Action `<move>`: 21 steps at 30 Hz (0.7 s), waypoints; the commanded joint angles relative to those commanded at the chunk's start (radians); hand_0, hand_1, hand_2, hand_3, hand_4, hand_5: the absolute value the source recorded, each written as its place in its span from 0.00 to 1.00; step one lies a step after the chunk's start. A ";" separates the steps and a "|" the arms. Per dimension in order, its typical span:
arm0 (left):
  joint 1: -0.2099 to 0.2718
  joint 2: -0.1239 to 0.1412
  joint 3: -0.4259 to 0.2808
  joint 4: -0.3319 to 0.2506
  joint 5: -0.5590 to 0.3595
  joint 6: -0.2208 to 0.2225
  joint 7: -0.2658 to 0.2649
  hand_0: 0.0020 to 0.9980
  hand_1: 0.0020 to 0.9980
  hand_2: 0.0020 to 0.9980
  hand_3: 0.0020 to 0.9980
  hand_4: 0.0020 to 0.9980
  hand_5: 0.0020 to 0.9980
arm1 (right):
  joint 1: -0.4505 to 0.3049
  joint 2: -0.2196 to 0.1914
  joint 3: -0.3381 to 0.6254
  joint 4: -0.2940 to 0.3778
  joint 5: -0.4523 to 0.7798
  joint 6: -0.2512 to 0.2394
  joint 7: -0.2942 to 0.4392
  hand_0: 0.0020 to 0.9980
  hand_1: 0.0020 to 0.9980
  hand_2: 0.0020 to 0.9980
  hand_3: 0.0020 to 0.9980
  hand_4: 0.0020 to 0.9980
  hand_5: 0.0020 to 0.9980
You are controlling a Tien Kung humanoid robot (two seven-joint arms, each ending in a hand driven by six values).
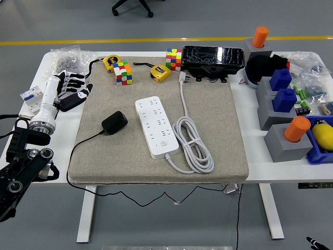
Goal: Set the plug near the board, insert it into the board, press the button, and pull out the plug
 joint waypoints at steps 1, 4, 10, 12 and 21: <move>0.000 0.000 0.001 -0.001 0.001 -0.001 0.001 0.52 0.58 0.55 0.58 0.77 0.28 | -0.001 0.001 0.001 -0.001 0.000 0.000 0.000 0.54 0.65 0.66 0.56 0.91 0.42; 0.003 0.001 0.002 -0.004 0.003 -0.003 0.004 0.52 0.58 0.55 0.58 0.77 0.28 | -0.002 0.002 -0.001 -0.004 0.002 0.001 -0.001 0.54 0.65 0.66 0.56 0.91 0.42; 0.007 0.003 0.010 -0.004 0.007 -0.011 0.014 0.52 0.58 0.55 0.58 0.77 0.28 | 0.000 0.001 0.002 -0.001 0.002 0.000 -0.001 0.54 0.65 0.66 0.56 0.91 0.42; 0.008 0.001 0.011 -0.005 0.007 -0.011 0.014 0.52 0.58 0.55 0.58 0.77 0.28 | -0.002 0.002 0.000 -0.003 0.002 0.000 -0.001 0.54 0.65 0.66 0.56 0.91 0.42; 0.021 0.004 0.008 -0.004 0.009 -0.018 0.020 0.52 0.58 0.55 0.58 0.77 0.28 | -0.002 0.004 -0.002 -0.001 0.003 0.000 -0.003 0.54 0.65 0.66 0.56 0.91 0.42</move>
